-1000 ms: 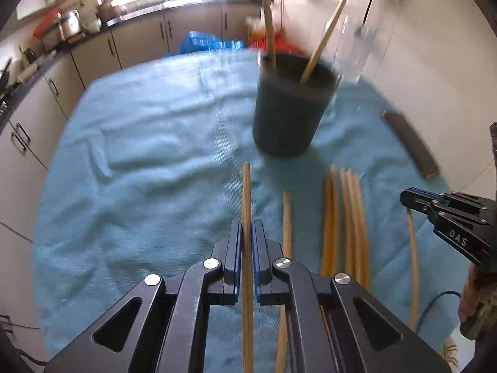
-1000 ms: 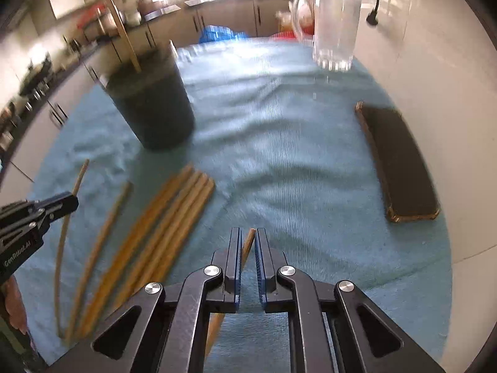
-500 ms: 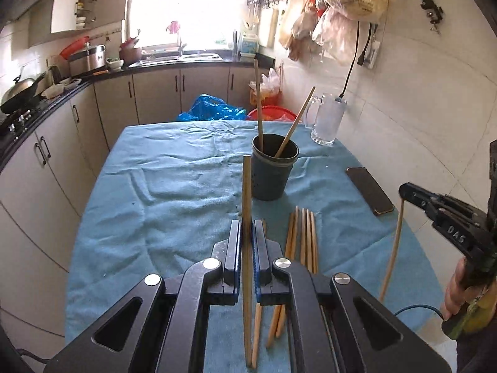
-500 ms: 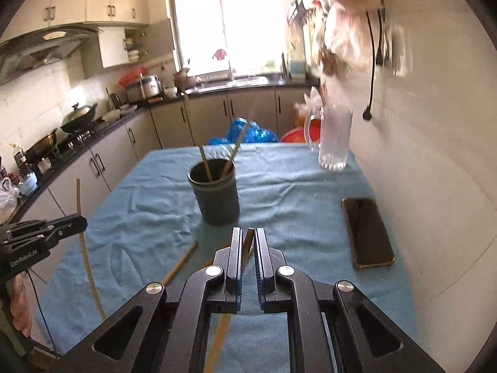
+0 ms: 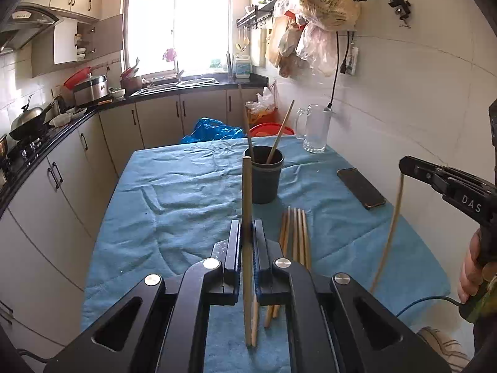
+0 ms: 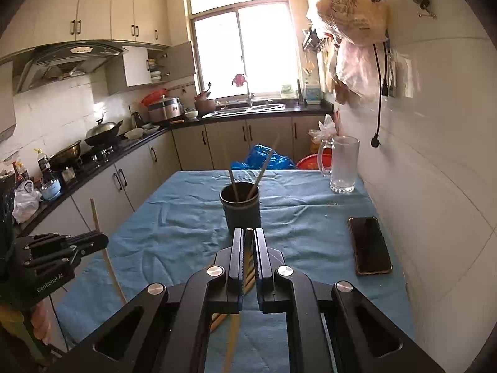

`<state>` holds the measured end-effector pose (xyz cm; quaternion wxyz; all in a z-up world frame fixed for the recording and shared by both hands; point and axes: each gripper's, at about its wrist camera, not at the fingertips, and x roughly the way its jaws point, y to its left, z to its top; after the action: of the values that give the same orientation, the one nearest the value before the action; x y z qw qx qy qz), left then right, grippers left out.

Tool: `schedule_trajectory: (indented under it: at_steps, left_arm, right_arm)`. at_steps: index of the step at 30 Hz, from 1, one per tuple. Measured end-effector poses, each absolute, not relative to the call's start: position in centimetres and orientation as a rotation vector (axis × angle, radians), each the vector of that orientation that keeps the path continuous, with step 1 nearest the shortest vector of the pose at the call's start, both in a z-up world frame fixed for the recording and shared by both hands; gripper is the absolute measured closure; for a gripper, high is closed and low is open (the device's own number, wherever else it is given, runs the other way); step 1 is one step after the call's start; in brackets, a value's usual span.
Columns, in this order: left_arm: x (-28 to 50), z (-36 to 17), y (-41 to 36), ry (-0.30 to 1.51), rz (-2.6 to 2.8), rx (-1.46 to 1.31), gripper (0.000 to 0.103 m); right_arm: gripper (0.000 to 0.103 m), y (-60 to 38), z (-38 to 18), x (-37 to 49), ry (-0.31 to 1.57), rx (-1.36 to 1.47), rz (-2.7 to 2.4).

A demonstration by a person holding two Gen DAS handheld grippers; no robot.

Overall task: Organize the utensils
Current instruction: 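Raise the left gripper's chopstick upright into the holder while the right carries its own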

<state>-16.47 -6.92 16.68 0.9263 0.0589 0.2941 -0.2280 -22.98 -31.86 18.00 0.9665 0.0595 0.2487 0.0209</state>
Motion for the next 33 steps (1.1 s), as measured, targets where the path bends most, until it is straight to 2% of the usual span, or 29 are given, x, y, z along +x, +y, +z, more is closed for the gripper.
schedule_trajectory:
  at_steps: [9,18,33]
  left_arm:
    - [-17.5,18.6,-6.4,0.582,-0.504,0.078,0.097]
    - [-15.1,21.3,-7.5,0.57,-0.525,0.068,0.097]
    - [-6.1,27.9,-12.1,0.474,-0.504,0.022,0.097]
  right_arm:
    - [0.097,-31.2,19.1,-23.7,0.467,0.102,0.05]
    - [0.097,-31.9,21.1,-22.4,0.448,0.141,0.074]
    - [0.097,-33.4,28.5,-16.0,0.327,0.16,0.061]
